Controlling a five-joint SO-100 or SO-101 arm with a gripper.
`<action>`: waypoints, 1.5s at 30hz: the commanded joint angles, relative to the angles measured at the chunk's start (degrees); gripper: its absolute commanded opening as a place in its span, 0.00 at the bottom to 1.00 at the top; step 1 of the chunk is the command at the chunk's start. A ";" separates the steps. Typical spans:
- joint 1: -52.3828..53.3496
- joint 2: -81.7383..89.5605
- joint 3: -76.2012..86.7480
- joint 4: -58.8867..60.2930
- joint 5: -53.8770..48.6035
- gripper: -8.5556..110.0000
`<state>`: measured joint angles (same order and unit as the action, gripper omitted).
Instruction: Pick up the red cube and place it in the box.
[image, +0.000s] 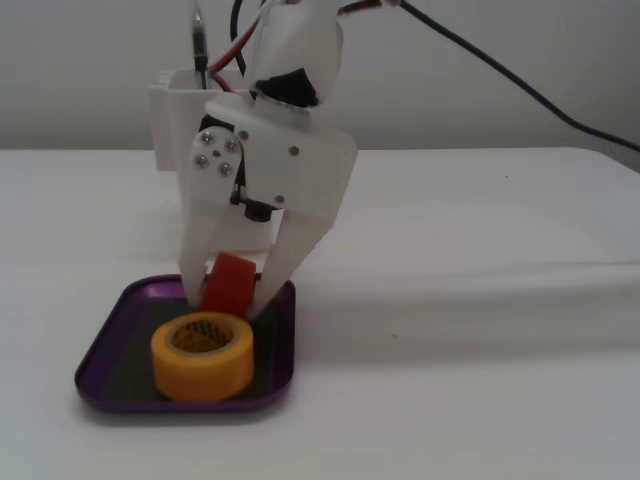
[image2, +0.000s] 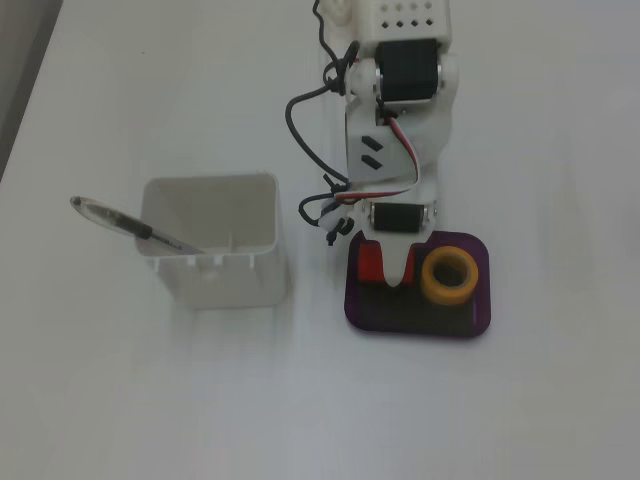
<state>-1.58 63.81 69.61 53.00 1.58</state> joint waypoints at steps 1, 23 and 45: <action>-0.35 1.49 -2.55 0.00 -0.44 0.14; -0.53 29.27 -18.19 34.45 -3.87 0.30; 6.68 95.10 68.38 4.04 -3.52 0.30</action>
<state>3.52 149.50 125.07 62.67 -1.85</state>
